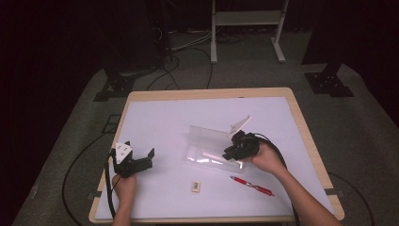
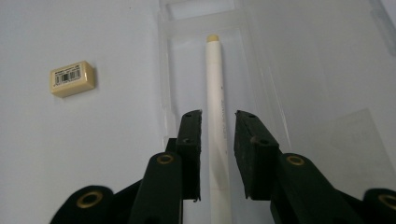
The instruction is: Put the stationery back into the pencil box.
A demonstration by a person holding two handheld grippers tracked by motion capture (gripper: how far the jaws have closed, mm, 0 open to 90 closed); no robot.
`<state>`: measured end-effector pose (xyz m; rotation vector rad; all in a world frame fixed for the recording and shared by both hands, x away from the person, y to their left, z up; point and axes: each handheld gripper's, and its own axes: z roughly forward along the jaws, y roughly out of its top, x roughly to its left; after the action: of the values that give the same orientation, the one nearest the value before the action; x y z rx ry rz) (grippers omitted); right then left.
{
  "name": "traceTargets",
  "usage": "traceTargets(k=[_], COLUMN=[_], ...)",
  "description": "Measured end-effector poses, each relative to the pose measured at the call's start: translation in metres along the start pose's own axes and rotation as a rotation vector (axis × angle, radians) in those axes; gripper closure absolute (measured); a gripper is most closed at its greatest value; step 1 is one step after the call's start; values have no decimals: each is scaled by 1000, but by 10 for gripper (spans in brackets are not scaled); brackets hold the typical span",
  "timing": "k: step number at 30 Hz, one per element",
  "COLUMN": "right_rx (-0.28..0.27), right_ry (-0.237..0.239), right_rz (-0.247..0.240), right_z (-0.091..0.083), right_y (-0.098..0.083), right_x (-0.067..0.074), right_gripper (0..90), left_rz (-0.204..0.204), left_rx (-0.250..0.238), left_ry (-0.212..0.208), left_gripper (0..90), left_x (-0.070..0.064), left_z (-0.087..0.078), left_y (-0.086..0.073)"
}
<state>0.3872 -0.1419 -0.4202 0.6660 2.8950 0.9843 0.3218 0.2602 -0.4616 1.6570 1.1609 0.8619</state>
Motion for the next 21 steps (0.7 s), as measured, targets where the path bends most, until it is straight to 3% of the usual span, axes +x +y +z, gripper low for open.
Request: traceTargets(k=[21], right_rx=[-17], right_ry=[-5], right_rz=[11], right_z=[-24], right_y=[-20], right_x=[15], right_gripper=[593], left_rz=[1], left_rx=[5], left_ry=[1], left_gripper=[0], left_x=[0], left_z=[0], left_y=[0])
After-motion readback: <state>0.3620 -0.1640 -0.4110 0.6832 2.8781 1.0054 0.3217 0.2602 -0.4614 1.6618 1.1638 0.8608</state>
